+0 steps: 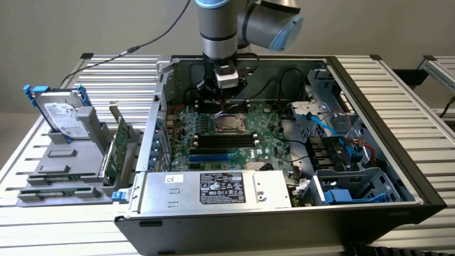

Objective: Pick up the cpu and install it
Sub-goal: 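Install the first cpu locking lever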

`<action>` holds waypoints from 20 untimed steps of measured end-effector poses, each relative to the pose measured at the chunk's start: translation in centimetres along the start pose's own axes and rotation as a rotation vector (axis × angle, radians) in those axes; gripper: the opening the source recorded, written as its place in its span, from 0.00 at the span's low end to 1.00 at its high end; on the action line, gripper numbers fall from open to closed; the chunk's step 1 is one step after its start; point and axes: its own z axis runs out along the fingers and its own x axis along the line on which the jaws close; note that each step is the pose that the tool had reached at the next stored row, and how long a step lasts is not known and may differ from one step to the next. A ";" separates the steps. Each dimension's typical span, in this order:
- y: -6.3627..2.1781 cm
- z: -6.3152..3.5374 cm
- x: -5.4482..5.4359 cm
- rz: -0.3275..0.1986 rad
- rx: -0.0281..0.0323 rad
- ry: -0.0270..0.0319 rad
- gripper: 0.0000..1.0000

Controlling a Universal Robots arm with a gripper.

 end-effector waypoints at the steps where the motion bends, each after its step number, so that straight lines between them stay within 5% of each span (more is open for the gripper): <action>1: 0.00 0.02 0.0 0.000 0.0005 0.0001 0.11; 12: 0.06 0.66 0.1 0.004 0.0151 0.0023 0.11; 20: 0.10 1.03 0.2 0.006 0.0182 0.0025 0.11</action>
